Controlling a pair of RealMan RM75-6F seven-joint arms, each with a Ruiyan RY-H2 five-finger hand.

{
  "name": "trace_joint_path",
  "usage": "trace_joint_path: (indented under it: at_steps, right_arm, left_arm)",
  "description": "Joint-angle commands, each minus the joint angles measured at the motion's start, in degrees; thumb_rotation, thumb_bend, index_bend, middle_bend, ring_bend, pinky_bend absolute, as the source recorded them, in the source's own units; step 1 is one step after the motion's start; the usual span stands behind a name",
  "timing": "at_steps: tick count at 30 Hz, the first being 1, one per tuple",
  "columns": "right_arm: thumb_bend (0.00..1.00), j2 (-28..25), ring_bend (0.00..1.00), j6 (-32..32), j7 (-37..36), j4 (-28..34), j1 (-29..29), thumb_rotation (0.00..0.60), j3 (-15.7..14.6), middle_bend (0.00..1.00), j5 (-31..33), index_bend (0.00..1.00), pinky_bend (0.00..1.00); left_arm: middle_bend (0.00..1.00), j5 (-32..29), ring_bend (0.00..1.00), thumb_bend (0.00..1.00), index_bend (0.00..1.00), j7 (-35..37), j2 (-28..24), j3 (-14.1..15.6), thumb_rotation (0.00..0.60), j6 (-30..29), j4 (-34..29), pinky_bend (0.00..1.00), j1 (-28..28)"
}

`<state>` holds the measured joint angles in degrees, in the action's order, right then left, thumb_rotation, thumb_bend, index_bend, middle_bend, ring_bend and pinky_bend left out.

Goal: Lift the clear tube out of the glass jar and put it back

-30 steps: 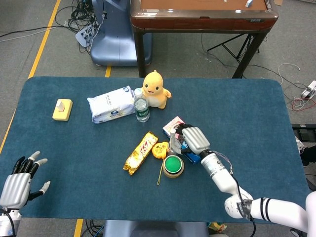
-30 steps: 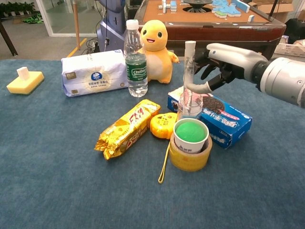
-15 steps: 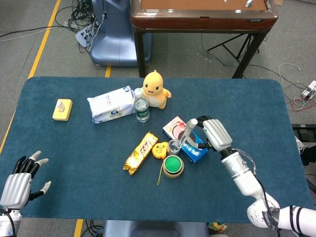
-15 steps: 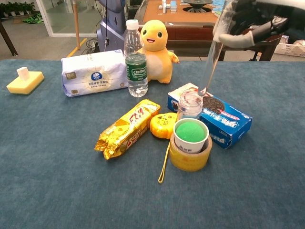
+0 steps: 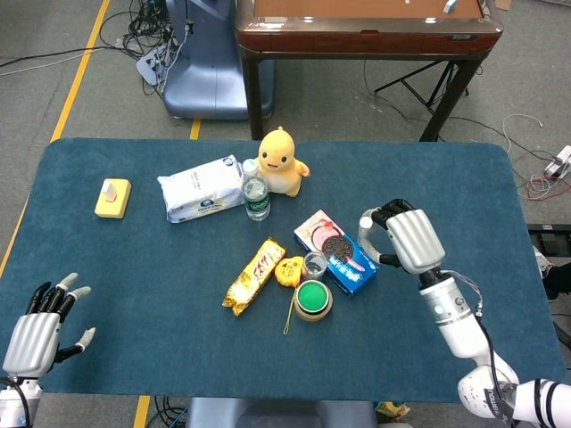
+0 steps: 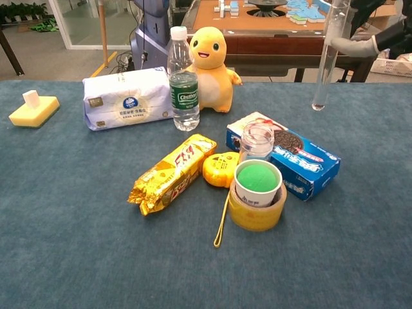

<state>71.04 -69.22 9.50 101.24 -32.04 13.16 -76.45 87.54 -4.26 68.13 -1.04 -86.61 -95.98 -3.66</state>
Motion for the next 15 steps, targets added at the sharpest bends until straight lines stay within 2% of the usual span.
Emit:
trace_joint_path:
  at_steps: [1, 5, 7, 9, 15]
  right_arm:
    - [0.61, -0.7, 0.42, 4.6, -14.0, 2.9, 0.3, 0.600, -0.2, 0.56, 1.5, 0.69, 0.34]
    - [0.61, -1.8, 0.42, 6.6, -24.3, 3.1, 0.5, 0.600, 0.1, 0.56, 0.2, 0.69, 0.37]
    - [0.61, -1.9, 0.42, 6.7, -26.3, 2.1, 0.7, 0.600, -0.2, 0.56, -0.8, 0.69, 0.37]
    - [0.61, -1.5, 0.42, 6.1, -24.6, 0.3, 0.7, 0.600, -0.6, 0.56, -1.7, 0.69, 0.37]
    - [0.61, 2.8, 0.42, -0.5, -8.6, -7.3, 1.2, 0.600, -1.3, 0.56, -4.2, 0.69, 0.37]
  left_arm:
    - [0.09, 0.0, 0.14, 0.29, 0.23, 0.2, -0.1, 0.1, 0.600, 0.0, 0.1, 0.04, 0.1]
    - [0.09, -0.1, 0.14, 0.29, 0.23, 0.2, -0.1, 0.0, 0.600, 0.1, 0.1, 0.04, 0.1]
    - [0.09, -0.1, 0.14, 0.29, 0.23, 0.2, -0.1, 0.0, 0.600, 0.2, 0.1, 0.03, 0.0]
    - [0.09, 0.0, 0.14, 0.29, 0.23, 0.1, 0.0, 0.0, 0.600, 0.3, 0.1, 0.04, -0.1]
    - [0.09, -0.1, 0.14, 0.29, 0.23, -0.1, 0.1, -0.1, 0.600, 0.6, 0.1, 0.04, -0.4]
